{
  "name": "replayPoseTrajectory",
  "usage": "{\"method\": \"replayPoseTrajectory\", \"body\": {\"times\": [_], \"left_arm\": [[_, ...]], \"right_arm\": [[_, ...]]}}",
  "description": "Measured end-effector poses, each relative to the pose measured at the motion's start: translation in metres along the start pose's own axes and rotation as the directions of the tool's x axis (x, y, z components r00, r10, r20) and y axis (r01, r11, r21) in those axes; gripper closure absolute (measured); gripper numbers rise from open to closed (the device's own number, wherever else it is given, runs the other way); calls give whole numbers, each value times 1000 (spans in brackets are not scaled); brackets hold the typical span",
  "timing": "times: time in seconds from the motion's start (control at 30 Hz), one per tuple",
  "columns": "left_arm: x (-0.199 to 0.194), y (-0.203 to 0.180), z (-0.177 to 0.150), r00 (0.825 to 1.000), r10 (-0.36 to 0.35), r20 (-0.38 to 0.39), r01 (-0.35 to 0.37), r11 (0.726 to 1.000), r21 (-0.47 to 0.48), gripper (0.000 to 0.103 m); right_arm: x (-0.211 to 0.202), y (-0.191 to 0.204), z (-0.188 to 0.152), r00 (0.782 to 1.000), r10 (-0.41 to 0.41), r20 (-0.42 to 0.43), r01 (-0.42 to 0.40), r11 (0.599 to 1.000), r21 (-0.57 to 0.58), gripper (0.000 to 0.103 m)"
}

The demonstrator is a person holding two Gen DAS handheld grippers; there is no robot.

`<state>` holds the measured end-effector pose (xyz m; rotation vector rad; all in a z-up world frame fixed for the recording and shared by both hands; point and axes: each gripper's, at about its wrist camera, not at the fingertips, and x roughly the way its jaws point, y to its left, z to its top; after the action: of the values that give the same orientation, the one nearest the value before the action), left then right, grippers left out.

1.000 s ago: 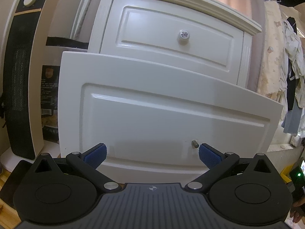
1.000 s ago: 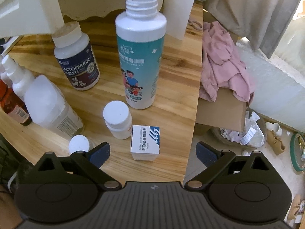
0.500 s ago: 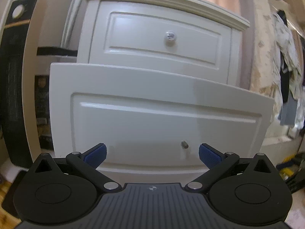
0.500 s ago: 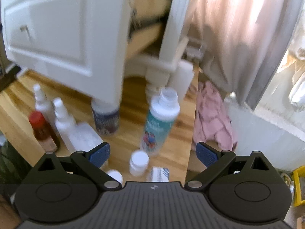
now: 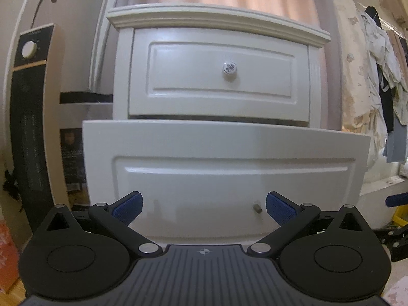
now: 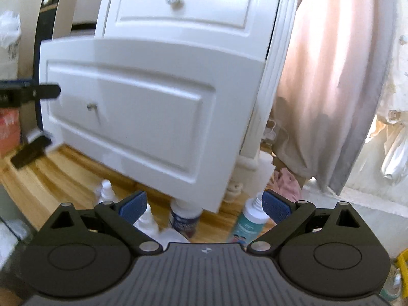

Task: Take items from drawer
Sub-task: 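Withdraw the right tool from the table back toward the nightstand, then close the left gripper on the lower drawer's small metal knob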

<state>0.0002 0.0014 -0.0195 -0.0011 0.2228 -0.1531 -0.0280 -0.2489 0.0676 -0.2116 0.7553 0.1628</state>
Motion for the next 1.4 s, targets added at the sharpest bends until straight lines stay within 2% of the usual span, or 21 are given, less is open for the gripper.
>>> {"method": "replayPoseTrajectory", "body": {"times": [0.23, 0.33, 0.43, 0.53, 0.63, 0.7, 0.93, 1.07, 1.17, 1.27, 1.4], "left_arm": [[-5, 4, 3, 1000, 31, 3, -31, 1000, 0, 0], [-6, 4, 2, 999, 47, -3, -47, 999, 10, 0], [-6, 4, -1, 999, 52, -13, -52, 999, 5, 0], [-7, 4, -2, 999, 51, -16, -51, 999, 4, 0], [-9, 2, -3, 999, 49, -11, -49, 999, 14, 0], [-11, 1, -3, 999, 42, -2, -42, 999, 19, 0], [-14, -2, -3, 1000, 0, 14, 0, 1000, 19, 0], [-10, -1, -3, 998, -64, 2, 64, 998, -6, 0], [-6, -5, -8, 999, -38, 3, 38, 999, -18, 0], [-2, -13, -13, 999, -51, 6, 51, 999, -13, 0], [7, -22, -16, 998, -59, 2, 59, 997, -42, 8]], "right_arm": [[-8, 21, 12, 989, -9, 150, -7, 994, 105, 0], [-13, 29, 18, 980, -40, 196, 9, 987, 158, 0], [-16, 42, 22, 975, -91, 205, 59, 986, 158, 0], [-21, 59, 24, 954, -182, 237, 142, 974, 176, 0], [-24, 70, 24, 940, -199, 278, 150, 971, 187, 0], [-22, 72, 25, 943, -182, 279, 135, 974, 180, 0], [-25, 67, 32, 934, -200, 295, 141, 967, 210, 0], [-29, 67, 36, 928, -207, 311, 149, 969, 199, 0], [-33, 65, 36, 924, -208, 320, 151, 969, 196, 0], [-36, 63, 36, 920, -216, 326, 158, 968, 195, 0], [-39, 61, 35, 916, -226, 331, 169, 967, 192, 0]]}}
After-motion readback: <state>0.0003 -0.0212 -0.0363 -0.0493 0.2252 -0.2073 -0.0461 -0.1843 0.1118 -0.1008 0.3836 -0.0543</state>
